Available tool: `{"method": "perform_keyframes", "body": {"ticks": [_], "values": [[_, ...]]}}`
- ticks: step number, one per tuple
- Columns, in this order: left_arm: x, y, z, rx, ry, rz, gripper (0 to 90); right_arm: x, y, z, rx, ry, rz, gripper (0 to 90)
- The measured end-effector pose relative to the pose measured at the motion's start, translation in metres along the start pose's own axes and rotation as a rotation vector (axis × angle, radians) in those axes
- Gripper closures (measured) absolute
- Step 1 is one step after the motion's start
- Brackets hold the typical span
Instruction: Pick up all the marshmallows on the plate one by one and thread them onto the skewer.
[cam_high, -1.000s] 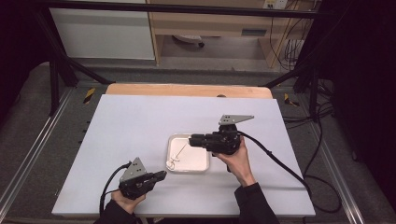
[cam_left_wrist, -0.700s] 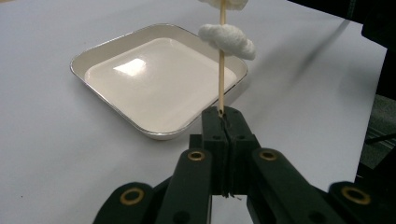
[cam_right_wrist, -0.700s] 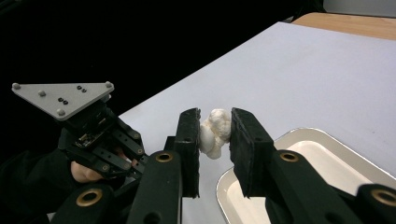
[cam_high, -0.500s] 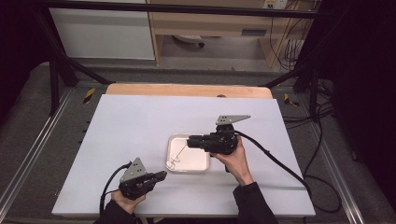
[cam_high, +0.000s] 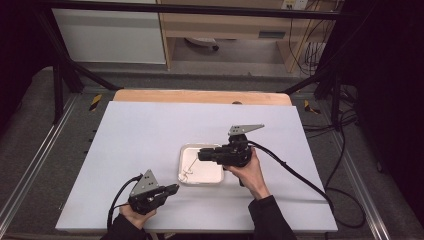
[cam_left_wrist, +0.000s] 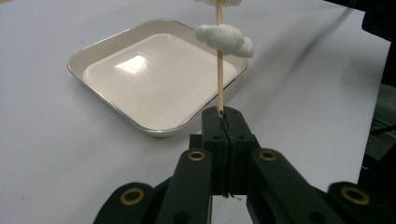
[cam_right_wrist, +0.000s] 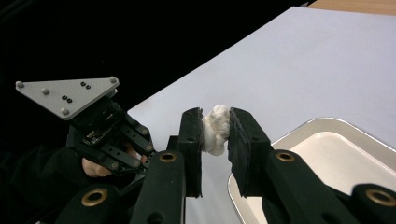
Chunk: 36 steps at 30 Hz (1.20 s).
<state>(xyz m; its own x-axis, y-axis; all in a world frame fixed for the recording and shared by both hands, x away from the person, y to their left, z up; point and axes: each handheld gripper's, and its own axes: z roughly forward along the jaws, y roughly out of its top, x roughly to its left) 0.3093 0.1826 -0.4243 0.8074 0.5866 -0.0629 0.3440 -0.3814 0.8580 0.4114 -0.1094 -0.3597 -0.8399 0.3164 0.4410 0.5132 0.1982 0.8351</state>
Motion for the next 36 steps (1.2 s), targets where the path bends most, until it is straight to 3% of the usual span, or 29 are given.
{"method": "perform_keyframes", "body": {"ticks": [16, 23, 36], "values": [[-0.0003, 0.0007, 0.0016, 0.028, 0.015, 0.011, 88.8, 0.0008, -0.0046, 0.0051, 0.030, 0.011, -0.005, 79.9], [-0.0029, 0.0020, 0.0030, 0.052, 0.025, 0.039, 88.9, 0.0010, -0.0070, 0.0076, 0.045, 0.020, -0.006, 81.0], [-0.0030, 0.0033, 0.0033, 0.069, 0.039, 0.040, 89.2, 0.0026, -0.0104, 0.0094, 0.072, 0.043, -0.012, 82.1]]}}
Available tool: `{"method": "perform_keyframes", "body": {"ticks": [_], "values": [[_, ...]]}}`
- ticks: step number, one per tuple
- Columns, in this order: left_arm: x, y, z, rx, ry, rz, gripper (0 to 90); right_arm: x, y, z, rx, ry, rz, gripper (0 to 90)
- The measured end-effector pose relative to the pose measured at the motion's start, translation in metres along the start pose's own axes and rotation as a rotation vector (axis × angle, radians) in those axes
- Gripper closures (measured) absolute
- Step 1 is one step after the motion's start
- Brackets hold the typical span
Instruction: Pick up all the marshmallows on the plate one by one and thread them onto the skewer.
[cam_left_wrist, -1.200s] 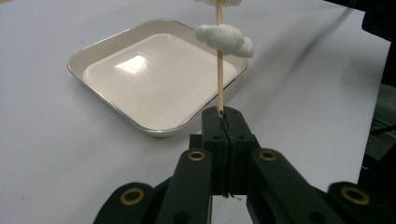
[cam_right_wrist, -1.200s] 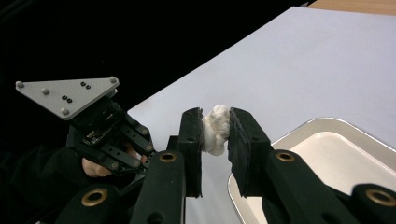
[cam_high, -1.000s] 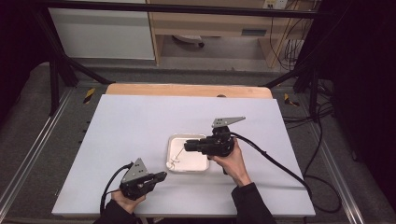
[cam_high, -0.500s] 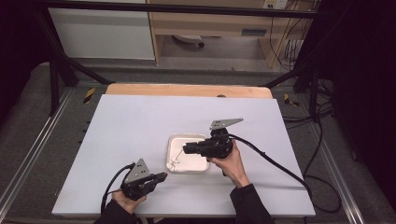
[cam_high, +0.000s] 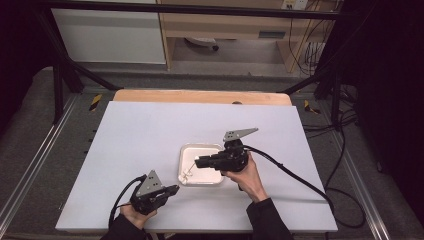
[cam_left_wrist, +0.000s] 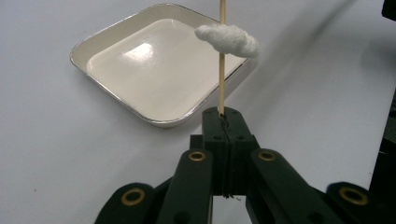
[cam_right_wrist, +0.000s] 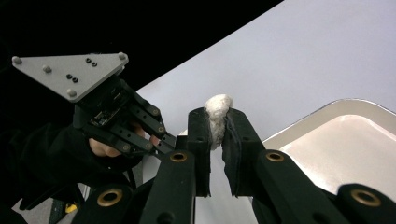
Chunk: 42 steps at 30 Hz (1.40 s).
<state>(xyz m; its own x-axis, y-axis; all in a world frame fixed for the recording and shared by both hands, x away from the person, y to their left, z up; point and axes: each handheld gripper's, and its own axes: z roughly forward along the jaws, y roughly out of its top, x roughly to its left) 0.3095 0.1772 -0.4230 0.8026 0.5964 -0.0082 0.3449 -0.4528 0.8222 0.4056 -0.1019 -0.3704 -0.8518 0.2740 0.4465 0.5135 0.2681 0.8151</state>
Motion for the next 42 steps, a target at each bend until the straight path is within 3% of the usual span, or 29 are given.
{"method": "perform_keyframes", "body": {"ticks": [23, 29, 31, 35, 38, 40, 42], "values": [[-0.002, 0.001, 0.002, 0.016, 0.018, 0.015, 89.2, 0.000, -0.004, 0.005, 0.032, -0.009, -0.003, 82.8], [-0.001, 0.002, -0.002, -0.012, 0.008, 0.004, 89.2, 0.000, -0.005, 0.004, 0.037, -0.018, -0.010, 82.1], [-0.001, 0.002, -0.002, -0.024, -0.004, -0.004, 89.2, -0.001, -0.004, 0.003, 0.015, -0.025, -0.016, 81.0], [0.001, 0.000, -0.001, -0.043, -0.006, -0.010, 89.2, 0.001, -0.003, 0.001, -0.001, -0.039, -0.029, 76.8], [0.001, 0.000, -0.002, -0.058, -0.003, -0.015, 89.2, 0.003, -0.004, -0.001, -0.020, -0.050, -0.035, 62.2], [0.001, 0.000, -0.002, -0.061, -0.003, -0.017, 89.1, 0.003, -0.003, -0.004, -0.036, -0.057, -0.036, 59.1], [0.001, -0.001, -0.001, -0.058, -0.004, -0.021, 89.1, 0.003, -0.003, -0.007, -0.068, -0.067, -0.037, 49.2]]}}
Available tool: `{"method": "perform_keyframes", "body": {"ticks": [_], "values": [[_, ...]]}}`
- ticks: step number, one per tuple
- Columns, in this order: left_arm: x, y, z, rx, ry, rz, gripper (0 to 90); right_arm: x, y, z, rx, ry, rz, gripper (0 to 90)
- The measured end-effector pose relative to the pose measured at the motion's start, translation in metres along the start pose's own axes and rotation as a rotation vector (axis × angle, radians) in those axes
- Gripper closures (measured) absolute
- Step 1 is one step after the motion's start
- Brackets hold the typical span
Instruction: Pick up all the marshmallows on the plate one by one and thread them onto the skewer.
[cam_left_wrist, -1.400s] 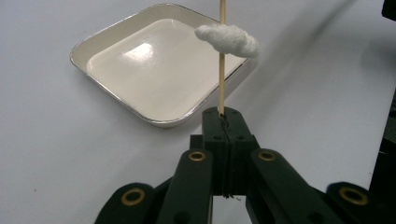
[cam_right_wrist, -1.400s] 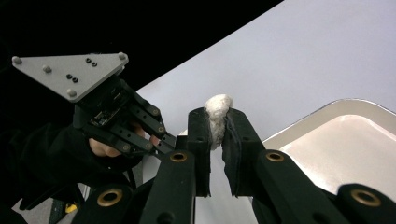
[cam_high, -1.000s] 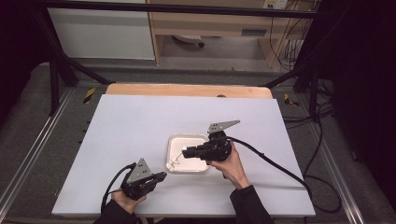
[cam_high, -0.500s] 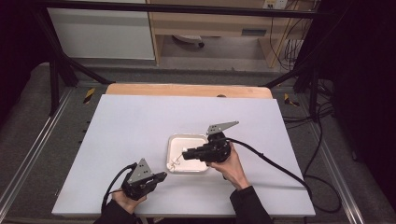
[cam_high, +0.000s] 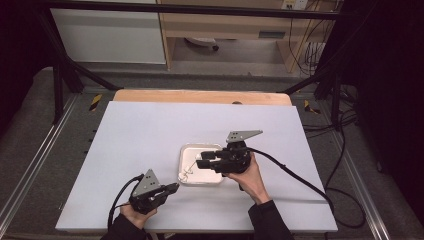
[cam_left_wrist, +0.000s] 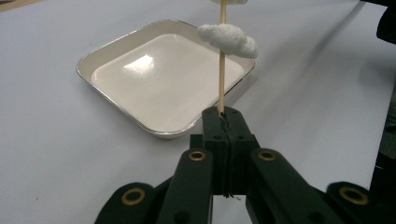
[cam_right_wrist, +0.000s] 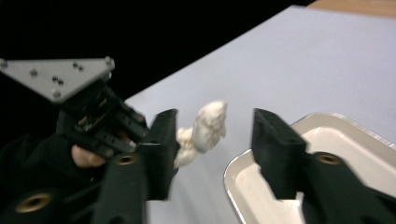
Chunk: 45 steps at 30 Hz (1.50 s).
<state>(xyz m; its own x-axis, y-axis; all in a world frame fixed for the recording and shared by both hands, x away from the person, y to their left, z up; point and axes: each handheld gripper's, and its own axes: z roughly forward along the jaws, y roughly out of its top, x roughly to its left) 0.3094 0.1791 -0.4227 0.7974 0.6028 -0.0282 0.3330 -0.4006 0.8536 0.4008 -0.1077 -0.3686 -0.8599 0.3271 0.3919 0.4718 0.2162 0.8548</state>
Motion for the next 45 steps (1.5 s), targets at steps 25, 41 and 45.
{"method": "perform_keyframes", "body": {"ticks": [25, 41, 45], "values": [[-0.003, 0.001, 0.002, 0.007, -0.004, -0.016, 89.2, -0.001, -0.012, 0.015, -0.023, 0.079, 0.054, 81.9], [-0.003, 0.003, 0.006, -0.011, -0.006, -0.031, 89.0, 0.006, -0.011, 0.016, -0.030, 0.019, -0.022, 59.6], [0.001, 0.001, 0.006, -0.001, 0.002, -0.056, 88.9, 0.006, -0.011, 0.006, -0.026, -0.046, -0.053, 46.5]]}}
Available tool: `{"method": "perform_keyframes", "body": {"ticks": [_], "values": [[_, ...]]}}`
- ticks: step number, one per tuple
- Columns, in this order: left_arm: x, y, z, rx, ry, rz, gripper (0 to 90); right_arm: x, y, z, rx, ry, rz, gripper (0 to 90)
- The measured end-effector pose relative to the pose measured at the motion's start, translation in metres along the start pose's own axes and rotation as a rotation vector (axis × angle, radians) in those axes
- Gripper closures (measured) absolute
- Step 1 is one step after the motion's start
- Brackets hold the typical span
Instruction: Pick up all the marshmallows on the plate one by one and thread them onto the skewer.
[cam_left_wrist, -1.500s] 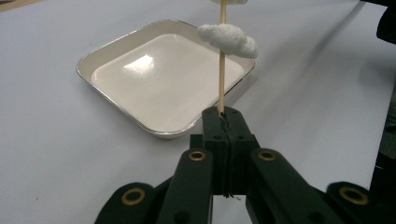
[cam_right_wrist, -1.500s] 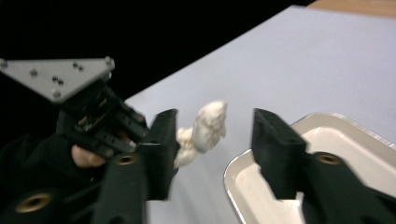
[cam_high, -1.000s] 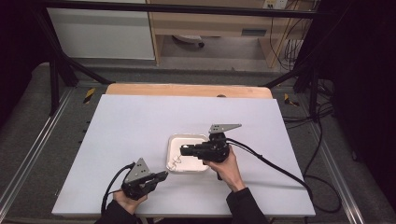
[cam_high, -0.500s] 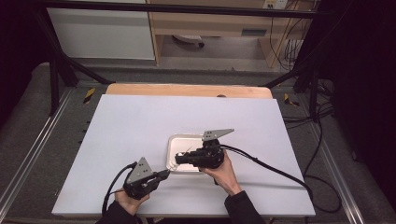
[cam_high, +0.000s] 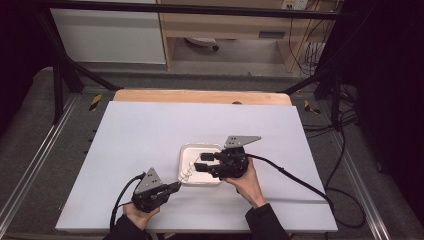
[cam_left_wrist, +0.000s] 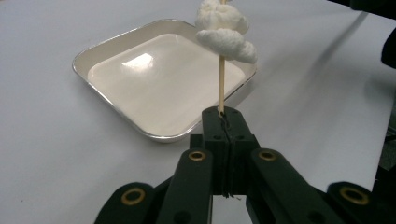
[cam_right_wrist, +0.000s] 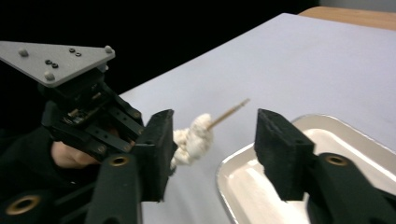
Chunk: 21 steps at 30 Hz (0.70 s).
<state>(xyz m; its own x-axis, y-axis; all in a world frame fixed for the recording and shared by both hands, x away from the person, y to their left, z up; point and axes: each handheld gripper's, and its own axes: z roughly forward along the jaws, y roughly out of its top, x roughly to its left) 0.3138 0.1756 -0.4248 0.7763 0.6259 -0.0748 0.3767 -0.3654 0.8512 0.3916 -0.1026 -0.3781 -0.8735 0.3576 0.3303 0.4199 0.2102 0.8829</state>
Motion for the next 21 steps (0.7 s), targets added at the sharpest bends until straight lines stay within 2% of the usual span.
{"method": "perform_keyframes", "body": {"ticks": [3, 7, 10, 16, 21], "values": [[0.002, 0.000, -0.001, 0.000, 0.006, -0.006, 88.9, -0.003, -0.004, -0.008, 0.000, -0.049, -0.013, 34.4], [0.003, 0.000, -0.001, 0.001, 0.009, -0.013, 88.8, -0.010, -0.013, -0.016, 0.026, -0.130, -0.027, 18.2], [0.003, 0.001, -0.001, 0.002, 0.009, -0.018, 88.8, -0.016, -0.020, -0.023, 0.040, -0.193, -0.042, 9.3], [0.005, 0.003, -0.002, 0.002, -0.009, -0.036, 88.7, -0.027, -0.033, -0.037, 0.075, -0.250, -0.019, 0.9], [0.007, 0.007, -0.003, 0.013, -0.019, -0.042, 88.6, -0.035, -0.046, -0.051, 0.102, -0.294, 0.000, 0.7]]}}
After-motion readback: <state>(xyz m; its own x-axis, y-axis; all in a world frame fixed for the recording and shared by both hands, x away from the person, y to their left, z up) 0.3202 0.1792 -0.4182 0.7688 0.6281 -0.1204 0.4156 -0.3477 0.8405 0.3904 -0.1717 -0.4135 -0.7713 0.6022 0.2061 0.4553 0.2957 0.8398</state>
